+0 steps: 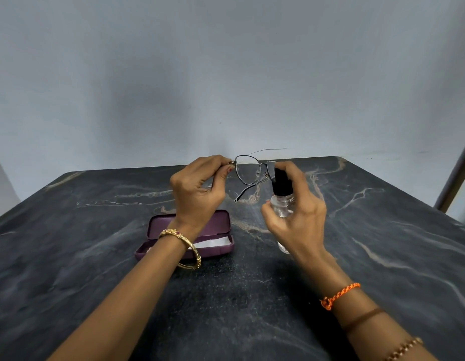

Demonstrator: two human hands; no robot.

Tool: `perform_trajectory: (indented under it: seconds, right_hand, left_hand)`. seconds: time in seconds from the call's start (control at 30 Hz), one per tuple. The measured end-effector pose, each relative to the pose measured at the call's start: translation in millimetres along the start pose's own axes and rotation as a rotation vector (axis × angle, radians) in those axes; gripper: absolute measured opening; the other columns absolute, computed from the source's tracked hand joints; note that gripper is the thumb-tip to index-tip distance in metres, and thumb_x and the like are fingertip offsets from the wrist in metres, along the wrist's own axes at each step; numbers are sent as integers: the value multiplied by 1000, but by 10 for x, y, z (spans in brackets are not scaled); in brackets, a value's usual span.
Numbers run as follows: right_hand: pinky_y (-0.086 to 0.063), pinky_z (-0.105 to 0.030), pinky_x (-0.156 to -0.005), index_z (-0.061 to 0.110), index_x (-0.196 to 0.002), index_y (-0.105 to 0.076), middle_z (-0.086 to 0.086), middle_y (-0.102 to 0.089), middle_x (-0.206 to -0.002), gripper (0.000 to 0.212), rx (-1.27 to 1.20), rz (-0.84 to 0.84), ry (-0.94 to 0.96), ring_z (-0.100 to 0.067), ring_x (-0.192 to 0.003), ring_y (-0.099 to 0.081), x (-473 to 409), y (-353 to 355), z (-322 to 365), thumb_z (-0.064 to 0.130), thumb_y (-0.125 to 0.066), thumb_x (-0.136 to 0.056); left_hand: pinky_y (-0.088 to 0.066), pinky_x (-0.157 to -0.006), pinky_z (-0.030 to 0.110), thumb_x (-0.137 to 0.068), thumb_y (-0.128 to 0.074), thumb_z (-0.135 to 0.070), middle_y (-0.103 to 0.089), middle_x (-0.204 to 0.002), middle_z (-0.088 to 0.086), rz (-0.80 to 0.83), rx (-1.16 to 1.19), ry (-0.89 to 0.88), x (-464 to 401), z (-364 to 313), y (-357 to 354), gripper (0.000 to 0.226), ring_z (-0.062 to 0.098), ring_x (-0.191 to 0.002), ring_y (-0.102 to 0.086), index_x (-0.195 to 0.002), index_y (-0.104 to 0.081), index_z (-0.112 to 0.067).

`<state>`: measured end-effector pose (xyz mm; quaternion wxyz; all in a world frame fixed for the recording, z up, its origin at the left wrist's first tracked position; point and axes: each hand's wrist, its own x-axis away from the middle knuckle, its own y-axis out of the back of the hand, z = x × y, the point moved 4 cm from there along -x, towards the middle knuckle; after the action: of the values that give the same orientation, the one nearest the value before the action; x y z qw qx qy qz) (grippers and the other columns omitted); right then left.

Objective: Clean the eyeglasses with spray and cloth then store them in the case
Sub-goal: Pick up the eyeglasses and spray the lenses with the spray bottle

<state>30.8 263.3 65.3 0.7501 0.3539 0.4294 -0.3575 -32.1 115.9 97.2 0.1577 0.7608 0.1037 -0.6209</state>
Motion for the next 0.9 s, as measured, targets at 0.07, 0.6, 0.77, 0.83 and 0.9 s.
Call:
perform_trajectory:
  seconds: [0.07, 0.6, 0.77, 0.83, 0.9]
  right_hand:
    - [-48, -29, -50, 20, -113, -49, 5, -61, -74, 56, 1, -29, -18, -18, -51, -53, -15, 32, -12, 8, -62, -60]
    - [-44, -18, -51, 25, -113, -45, 10, -56, -74, 56, 9, -69, -38, -13, -51, -52, -48, 79, -44, 10, -61, -62]
    - [-45, -21, -52, 29, -117, -41, 9, -59, -79, 60, -22, -112, -97, -16, -53, -55, -39, 81, -83, 13, -60, -63]
    - [-50, -28, -55, 31, -120, -38, 4, -63, -80, 62, -59, -154, -149, -20, -57, -59, -23, 91, -116, 14, -59, -64]
    - [-54, -39, -63, 33, -121, -36, -1, -65, -82, 64, -84, -201, -204, -26, -64, -62, -14, 122, -166, 13, -59, -65]
  left_hand:
    - [-52, -65, 18, -73, -70, 4, -71, -69, 11, 1, 2, 2, 0, -11, -1, 1, 11, -66, -63, -72, -70, 5]
    - [-52, -64, 21, -71, -71, 6, -71, -69, 12, 18, 5, -6, -4, -73, -4, 1, 15, -65, -65, -72, -71, 5]
    - [-52, -65, 19, -70, -71, 7, -71, -69, 12, 8, 8, -10, -5, -79, -2, 2, 14, -65, -65, -72, -70, 5]
    - [-52, -66, 18, -70, -71, 6, -71, -69, 12, -7, 10, -8, -6, -62, 2, 3, 12, -66, -65, -73, -70, 5]
    - [-52, -66, 17, -71, -71, 6, -71, -70, 12, -29, 19, 6, -15, -33, 15, 4, 9, -69, -62, -75, -71, 6]
